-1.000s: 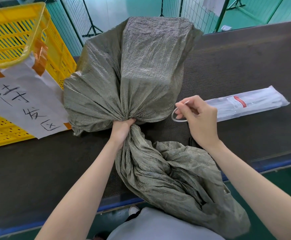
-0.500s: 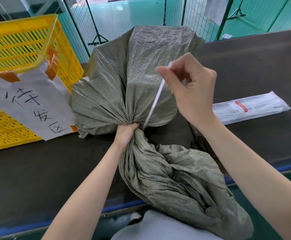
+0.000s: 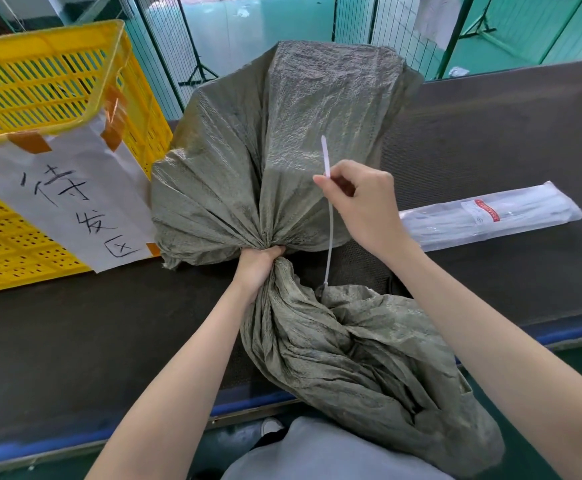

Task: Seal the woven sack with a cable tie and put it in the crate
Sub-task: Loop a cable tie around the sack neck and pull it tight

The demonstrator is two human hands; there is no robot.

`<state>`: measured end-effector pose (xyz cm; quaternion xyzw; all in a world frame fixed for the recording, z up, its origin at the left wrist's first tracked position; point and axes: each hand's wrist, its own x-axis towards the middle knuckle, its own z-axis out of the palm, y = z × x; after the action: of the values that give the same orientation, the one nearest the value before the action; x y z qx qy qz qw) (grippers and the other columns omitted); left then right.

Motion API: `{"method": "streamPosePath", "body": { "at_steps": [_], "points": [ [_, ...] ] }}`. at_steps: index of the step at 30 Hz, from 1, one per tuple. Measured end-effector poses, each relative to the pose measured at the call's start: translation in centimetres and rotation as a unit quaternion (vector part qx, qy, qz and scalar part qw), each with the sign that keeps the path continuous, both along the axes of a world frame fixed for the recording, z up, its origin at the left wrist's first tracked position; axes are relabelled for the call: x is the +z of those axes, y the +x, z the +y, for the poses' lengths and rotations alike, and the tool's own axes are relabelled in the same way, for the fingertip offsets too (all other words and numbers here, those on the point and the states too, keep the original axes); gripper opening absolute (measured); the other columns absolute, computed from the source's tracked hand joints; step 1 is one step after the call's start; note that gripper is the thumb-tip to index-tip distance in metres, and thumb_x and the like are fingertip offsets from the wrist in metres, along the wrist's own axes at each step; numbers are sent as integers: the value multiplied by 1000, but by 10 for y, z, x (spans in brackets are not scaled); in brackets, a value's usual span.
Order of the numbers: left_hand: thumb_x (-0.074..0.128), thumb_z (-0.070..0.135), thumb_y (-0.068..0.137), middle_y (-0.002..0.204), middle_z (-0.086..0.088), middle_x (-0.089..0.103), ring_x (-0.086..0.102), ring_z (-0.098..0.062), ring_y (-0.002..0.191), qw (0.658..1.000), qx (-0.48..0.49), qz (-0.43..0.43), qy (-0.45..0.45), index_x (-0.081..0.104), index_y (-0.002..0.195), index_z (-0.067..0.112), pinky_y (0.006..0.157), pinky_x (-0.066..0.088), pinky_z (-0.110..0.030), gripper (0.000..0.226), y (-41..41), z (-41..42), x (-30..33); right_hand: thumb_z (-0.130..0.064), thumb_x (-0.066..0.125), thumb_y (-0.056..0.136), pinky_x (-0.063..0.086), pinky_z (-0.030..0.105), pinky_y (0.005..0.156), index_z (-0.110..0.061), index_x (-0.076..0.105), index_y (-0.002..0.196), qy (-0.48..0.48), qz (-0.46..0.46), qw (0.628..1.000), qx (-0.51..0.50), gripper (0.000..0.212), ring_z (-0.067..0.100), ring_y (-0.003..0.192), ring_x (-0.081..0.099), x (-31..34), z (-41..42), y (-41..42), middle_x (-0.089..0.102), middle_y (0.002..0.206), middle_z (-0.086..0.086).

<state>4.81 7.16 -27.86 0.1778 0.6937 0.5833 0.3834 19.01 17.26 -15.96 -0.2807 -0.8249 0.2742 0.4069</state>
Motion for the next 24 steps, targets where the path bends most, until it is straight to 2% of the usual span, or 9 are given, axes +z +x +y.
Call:
{"method": "streamPosePath", "body": {
  "at_steps": [5, 8, 11, 13, 16, 18, 19, 21, 24],
  "points": [
    [65, 3, 84, 121, -8, 65, 61, -21, 111, 1000, 13, -16, -8, 59, 124, 4, 101, 45, -31, 41, 0, 2, 1, -20, 64, 88, 33, 22, 61, -3, 67, 78, 34, -53, 998, 28, 20, 13, 61, 45, -23, -2, 4, 53, 72, 0],
    [70, 9, 78, 118, -9, 68, 64, -21, 109, 1000, -4, -29, -9, 63, 119, 4, 103, 47, -36, 42, -1, 1, -1, -27, 61, 89, 42, 33, 68, -7, 72, 84, 31, -123, 987, 94, 24, 20, 75, 51, -43, -9, 7, 55, 82, 4],
    [69, 5, 78, 114, -14, 69, 66, -22, 103, 999, -23, -37, -6, 66, 112, 1, 94, 52, -35, 35, -1, -1, 0, -36, 52, 90, 43, 41, 79, -12, 74, 92, 64, -160, 969, 178, 32, 22, 91, 55, -56, -20, 13, 66, 94, 2],
    [69, 8, 78, 114, -19, 68, 67, -23, 95, 998, -37, -52, -7, 65, 113, -3, 86, 53, -33, 37, -2, -2, 1, -28, 52, 93, 45, 35, 74, -7, 72, 96, 38, -119, 963, 237, 29, 16, 80, 58, -51, -27, 16, 65, 85, -1],
    [62, 4, 85, 99, -12, 69, 69, -16, 84, 996, -46, -72, -5, 63, 112, -2, 71, 56, -25, 27, 2, -3, 7, -25, 53, 95, 49, 32, 68, -7, 70, 99, 34, -80, 964, 250, 26, 14, 73, 61, -45, -33, 18, 66, 83, -1],
    [64, 4, 85, 109, -13, 70, 68, -24, 99, 998, -34, -61, -11, 64, 116, 0, 85, 56, -32, 31, 0, -2, 4, -29, 52, 96, 50, 35, 69, -10, 70, 96, 11, -99, 968, 229, 26, 15, 75, 64, -42, -31, 16, 70, 83, -1],
    [65, 4, 84, 113, -15, 69, 66, -26, 104, 998, -28, -60, -10, 64, 117, 1, 91, 54, -35, 33, 0, -1, 6, -31, 51, 96, 48, 36, 66, -12, 70, 93, -7, -129, 969, 211, 27, 12, 71, 62, -43, -28, 15, 68, 78, -4],
    [65, 4, 85, 113, -16, 69, 67, -28, 104, 997, -15, -79, -20, 65, 114, 1, 92, 53, -37, 30, 0, -1, 4, -32, 49, 97, 41, 34, 63, -16, 70, 87, -61, -233, 955, 172, 28, 5, 62, 52, -47, -19, 12, 58, 63, -11],
    [63, 4, 87, 113, -15, 67, 66, -25, 100, 996, -8, -91, -24, 63, 116, 2, 89, 53, -34, 29, 0, -1, 5, -27, 47, 98, 40, 30, 63, -12, 70, 82, -172, -337, 913, 155, 31, 16, 65, 50, -61, -5, 9, 54, 63, -8]
  ]
}}
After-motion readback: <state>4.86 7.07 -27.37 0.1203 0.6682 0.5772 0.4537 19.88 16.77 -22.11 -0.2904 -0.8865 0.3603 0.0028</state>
